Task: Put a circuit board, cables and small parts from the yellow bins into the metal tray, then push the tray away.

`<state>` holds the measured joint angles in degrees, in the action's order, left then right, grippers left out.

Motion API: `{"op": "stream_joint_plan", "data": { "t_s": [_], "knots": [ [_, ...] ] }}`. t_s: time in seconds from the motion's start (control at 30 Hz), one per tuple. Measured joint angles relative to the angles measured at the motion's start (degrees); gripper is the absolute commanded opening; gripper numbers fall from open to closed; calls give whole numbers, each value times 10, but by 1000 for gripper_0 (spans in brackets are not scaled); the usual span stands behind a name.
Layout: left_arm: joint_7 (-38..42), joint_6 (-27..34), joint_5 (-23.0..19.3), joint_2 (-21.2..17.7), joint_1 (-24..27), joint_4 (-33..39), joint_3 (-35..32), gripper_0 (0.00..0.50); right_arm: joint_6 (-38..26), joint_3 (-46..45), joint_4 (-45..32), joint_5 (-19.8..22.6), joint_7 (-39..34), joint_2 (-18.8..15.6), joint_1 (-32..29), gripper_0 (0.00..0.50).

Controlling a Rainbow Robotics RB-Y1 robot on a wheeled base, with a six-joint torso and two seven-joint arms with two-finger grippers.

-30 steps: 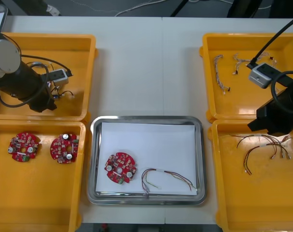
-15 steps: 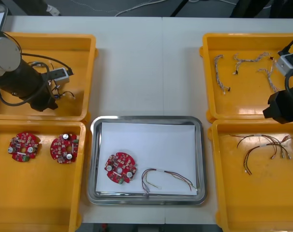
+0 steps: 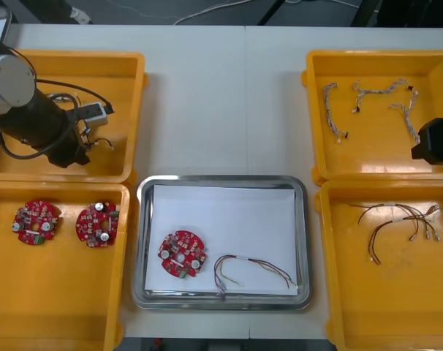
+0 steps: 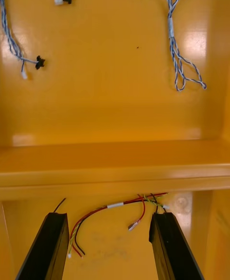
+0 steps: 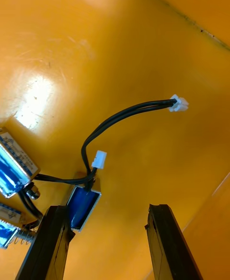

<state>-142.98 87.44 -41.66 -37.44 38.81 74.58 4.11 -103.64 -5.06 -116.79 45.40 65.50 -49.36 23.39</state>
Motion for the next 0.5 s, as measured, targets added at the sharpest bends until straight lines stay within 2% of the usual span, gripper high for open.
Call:
{"op": "stream_joint_plan", "data": {
  "t_s": [0.3,0.5],
  "knots": [
    [0,0,4,2,3,0,9,462,35,5,115,-1,9,0,69,500],
    [0,-1,5,4,6,-1,9,460,75,44,174,-32,11,0,110,500]
  ]
}}
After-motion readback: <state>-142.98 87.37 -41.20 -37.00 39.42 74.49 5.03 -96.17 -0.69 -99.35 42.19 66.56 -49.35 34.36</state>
